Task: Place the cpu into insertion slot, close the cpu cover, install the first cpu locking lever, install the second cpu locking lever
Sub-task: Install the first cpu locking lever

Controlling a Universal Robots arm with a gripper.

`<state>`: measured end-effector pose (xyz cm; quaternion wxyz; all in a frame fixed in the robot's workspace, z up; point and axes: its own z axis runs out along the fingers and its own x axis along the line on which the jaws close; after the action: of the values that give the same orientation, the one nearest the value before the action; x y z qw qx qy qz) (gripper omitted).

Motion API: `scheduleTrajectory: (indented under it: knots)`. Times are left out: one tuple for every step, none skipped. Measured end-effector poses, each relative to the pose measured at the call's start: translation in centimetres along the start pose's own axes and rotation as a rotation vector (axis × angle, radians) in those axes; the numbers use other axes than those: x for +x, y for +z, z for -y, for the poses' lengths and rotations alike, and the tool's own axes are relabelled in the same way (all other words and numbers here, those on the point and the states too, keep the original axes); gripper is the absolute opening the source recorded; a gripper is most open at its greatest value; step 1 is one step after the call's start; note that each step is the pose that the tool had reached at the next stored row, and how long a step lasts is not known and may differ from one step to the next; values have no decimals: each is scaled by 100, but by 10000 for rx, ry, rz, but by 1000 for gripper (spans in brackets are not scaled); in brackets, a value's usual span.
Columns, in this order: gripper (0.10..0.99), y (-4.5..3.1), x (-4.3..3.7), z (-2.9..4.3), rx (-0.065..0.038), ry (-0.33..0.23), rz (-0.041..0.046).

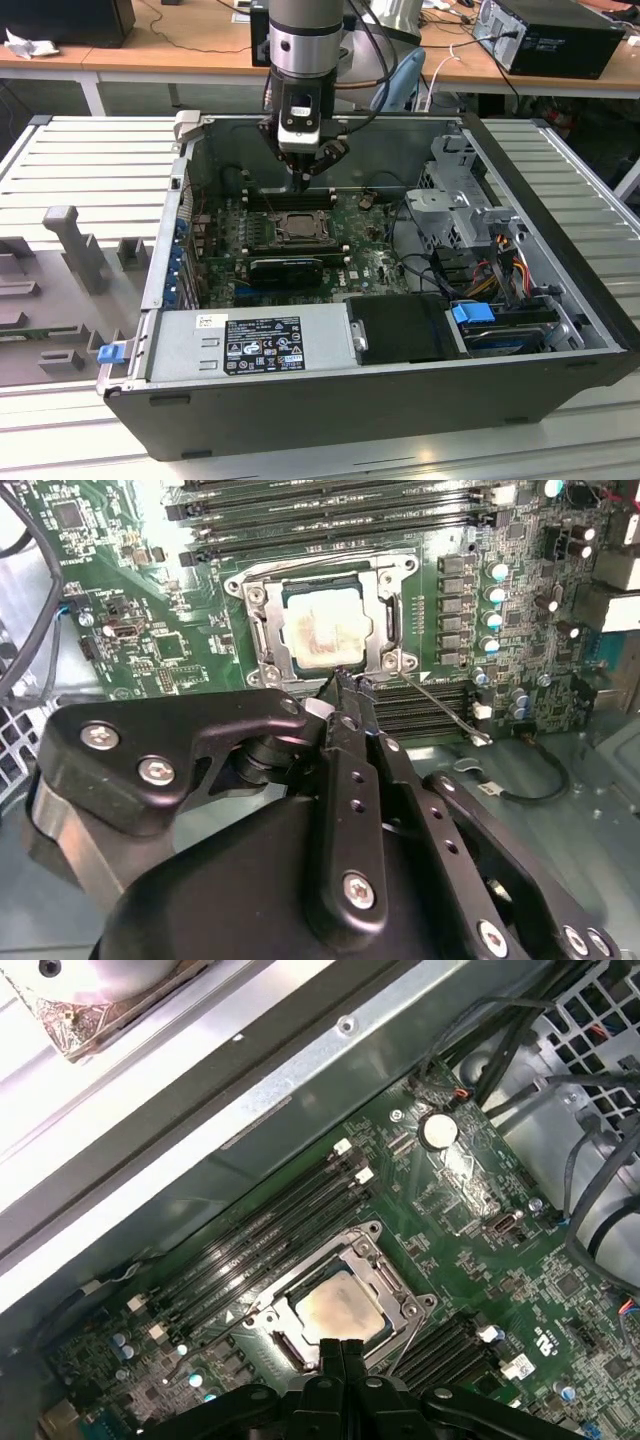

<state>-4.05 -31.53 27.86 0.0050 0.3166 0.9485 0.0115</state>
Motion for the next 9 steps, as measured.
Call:
scheduleTrajectory:
  knots:
    - [106,0,0,0,-1,-158,-4]
    - [106,0,0,0,-2,-370,-9]
    - [106,0,0,0,-1,-538,-13]
    - [106,0,0,0,-2,-890,-22]
    - [106,0,0,0,-3,-1189,-30]
    - [106,0,0,0,-4,-1358,-34]
    - [106,0,0,0,-4,-1532,-38]
    - [106,0,0,0,-5,-1694,-42]
    - [106,0,0,0,-5,-1904,-47]
